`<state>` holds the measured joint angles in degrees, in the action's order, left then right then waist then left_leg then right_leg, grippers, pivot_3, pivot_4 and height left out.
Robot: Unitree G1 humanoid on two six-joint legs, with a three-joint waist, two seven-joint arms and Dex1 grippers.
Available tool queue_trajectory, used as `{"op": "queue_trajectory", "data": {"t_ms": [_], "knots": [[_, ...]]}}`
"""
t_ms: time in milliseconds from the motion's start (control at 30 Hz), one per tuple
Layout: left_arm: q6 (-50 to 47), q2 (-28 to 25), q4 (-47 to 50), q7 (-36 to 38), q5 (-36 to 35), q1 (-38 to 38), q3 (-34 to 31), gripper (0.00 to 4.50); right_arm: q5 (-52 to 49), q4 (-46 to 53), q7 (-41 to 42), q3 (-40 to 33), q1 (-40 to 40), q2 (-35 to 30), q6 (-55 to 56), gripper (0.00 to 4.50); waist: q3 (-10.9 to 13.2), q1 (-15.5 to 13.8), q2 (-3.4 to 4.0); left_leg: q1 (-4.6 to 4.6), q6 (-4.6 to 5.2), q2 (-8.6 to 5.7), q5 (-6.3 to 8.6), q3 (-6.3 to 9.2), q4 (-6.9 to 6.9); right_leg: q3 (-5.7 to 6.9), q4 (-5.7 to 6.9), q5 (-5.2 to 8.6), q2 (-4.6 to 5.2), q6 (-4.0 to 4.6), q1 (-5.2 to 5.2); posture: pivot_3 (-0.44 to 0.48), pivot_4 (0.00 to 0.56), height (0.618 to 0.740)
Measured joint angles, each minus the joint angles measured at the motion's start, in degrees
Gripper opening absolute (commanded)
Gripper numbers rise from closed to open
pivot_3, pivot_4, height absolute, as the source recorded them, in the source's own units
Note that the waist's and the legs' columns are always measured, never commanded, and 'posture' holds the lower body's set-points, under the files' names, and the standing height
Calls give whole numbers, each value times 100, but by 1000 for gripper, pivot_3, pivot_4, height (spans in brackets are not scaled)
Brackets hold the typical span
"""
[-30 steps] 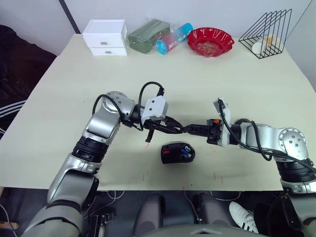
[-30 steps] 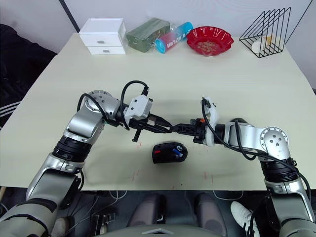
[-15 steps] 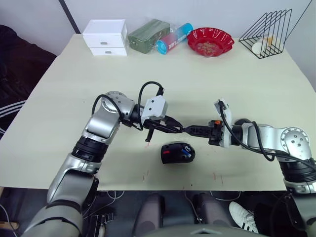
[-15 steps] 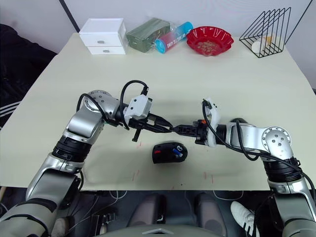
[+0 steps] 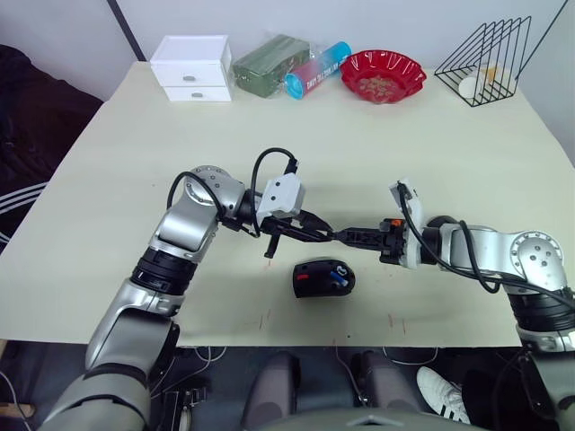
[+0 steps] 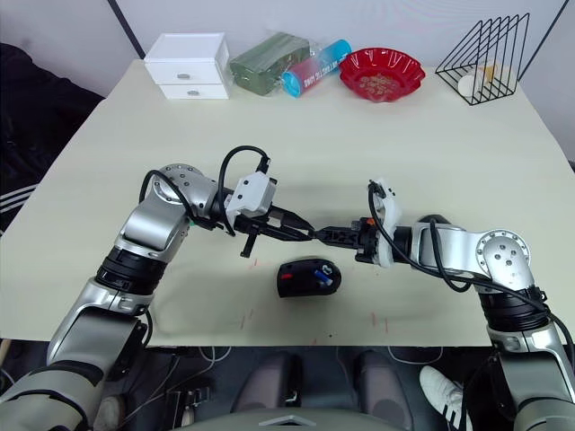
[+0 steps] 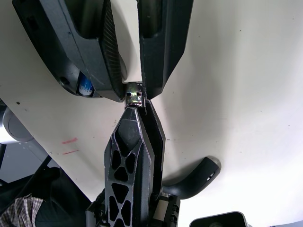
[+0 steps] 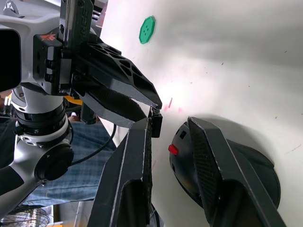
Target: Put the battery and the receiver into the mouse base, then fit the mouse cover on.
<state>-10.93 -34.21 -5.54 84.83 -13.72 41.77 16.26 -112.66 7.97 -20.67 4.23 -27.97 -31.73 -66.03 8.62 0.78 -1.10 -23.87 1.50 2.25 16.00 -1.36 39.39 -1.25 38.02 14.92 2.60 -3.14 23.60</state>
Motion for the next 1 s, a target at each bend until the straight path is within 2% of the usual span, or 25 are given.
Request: {"op": "queue_trajectory", "data": {"t_ms": [533,567,600,667,1000], "knots": [[6,5,-4,-3,4,0,1,63,-3,0,-98,-1,0,52,7,1236,0,0,0,0,0,0,0,0,0,0,0,0,0,0,0,0,150,740],[6,5,-4,-5,6,-1,1,63,-10,0,-93,-1,0,58,8,735,0,0,0,0,0,0,0,0,0,0,0,0,0,0,0,0,150,740],[6,5,-4,-5,11,-1,5,63,-35,4,-78,-2,-1,72,10,638,0,0,0,0,0,0,0,0,0,0,0,0,0,0,0,0,150,740],[8,5,-6,-5,15,-2,9,63,-58,11,-60,-4,-3,84,13,59,0,0,0,0,0,0,0,0,0,0,0,0,0,0,0,0,150,740],[88,4,-22,-9,21,-1,8,63,-58,7,-50,-10,-3,94,19,59,0,0,0,0,0,0,0,0,0,0,0,0,0,0,0,0,150,740]]}}
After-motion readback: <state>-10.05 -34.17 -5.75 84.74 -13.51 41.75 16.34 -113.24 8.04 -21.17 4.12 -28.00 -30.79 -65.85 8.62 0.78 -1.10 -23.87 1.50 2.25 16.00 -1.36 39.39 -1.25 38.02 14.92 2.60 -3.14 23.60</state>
